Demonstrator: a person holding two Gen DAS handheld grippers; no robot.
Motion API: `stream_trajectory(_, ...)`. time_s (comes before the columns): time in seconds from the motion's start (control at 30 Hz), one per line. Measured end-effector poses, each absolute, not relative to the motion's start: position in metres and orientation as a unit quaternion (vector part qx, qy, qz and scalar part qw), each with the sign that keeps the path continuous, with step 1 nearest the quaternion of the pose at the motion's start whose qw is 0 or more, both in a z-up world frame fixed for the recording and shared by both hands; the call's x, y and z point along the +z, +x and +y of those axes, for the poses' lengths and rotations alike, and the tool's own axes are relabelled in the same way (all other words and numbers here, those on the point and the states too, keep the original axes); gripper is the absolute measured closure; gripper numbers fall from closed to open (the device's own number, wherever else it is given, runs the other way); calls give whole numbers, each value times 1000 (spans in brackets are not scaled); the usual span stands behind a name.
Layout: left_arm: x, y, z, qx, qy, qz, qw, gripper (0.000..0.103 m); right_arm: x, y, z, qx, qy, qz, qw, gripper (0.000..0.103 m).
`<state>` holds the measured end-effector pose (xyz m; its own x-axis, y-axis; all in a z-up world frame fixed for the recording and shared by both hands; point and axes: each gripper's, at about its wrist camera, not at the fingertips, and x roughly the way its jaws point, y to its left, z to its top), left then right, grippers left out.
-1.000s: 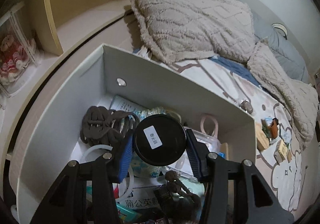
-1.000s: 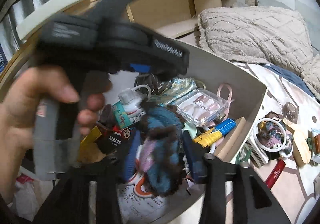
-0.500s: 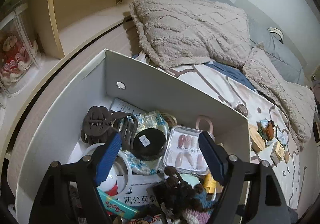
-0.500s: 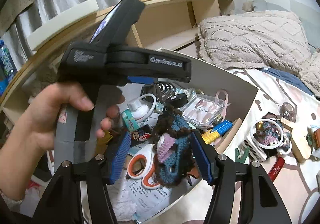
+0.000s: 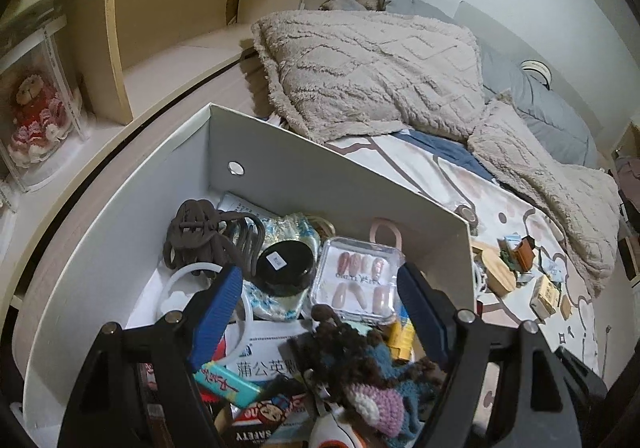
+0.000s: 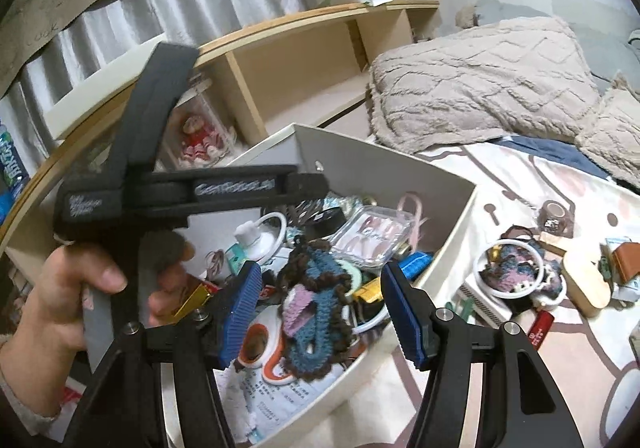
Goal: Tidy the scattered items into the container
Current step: 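Lower the tin and keychain into the box and open both grippers, then withdraw both grippers from the box back toward the bed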
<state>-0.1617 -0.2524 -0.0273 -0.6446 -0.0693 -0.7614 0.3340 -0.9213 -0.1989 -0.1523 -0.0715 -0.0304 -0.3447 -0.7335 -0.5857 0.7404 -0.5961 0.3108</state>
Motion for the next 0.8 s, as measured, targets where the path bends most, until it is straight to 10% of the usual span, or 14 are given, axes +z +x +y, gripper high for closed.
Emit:
stream_trajectory(0.13, -21, -155, -243, -897, 395, 161, 113, 16, -26, -154, -59, -835, 339, 0, 433, 10)
stream_trajectory(0.8, 11, -134, -184, -932, 333, 109, 91, 2, 4, -154, 9, -896, 268, 10, 355, 0)
